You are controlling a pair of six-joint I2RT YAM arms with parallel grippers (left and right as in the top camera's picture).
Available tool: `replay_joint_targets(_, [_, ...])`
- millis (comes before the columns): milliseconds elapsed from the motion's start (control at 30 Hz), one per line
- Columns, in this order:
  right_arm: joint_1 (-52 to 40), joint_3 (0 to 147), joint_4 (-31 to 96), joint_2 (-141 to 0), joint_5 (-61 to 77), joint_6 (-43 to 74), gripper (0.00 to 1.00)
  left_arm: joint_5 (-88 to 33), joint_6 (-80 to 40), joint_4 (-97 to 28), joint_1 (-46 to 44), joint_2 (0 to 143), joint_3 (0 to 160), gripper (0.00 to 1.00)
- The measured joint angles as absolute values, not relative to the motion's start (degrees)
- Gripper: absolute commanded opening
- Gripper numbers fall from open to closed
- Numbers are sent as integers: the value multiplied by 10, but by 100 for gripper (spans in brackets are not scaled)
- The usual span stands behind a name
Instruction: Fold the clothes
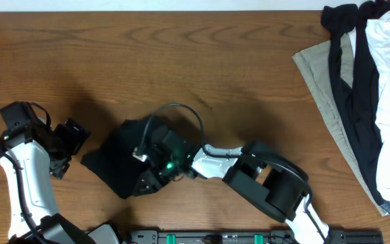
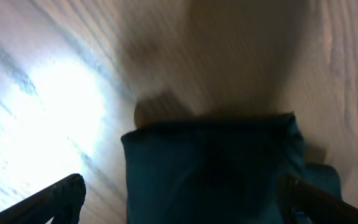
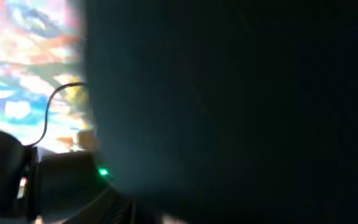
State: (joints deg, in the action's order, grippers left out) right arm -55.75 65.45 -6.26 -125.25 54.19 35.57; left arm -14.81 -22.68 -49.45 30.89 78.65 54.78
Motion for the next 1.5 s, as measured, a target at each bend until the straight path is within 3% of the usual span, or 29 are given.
replay_joint_targets(533, [-419,695,82,-1246,540,274,43,-148,-222,-540,309,786,548,98])
replay_joint_targets(867, [-363,825,322,-1254,441,154,49,-148,-222,-548,309,787,548,98])
replay_joint_targets(1067, [-389,854,399,-1254,426,127,49,-148,-222,-544,309,786,548,98])
replay_joint_targets(1500, [-484,854,338,-1253,452,151,53,-148,-211,-542,309,787,548,98])
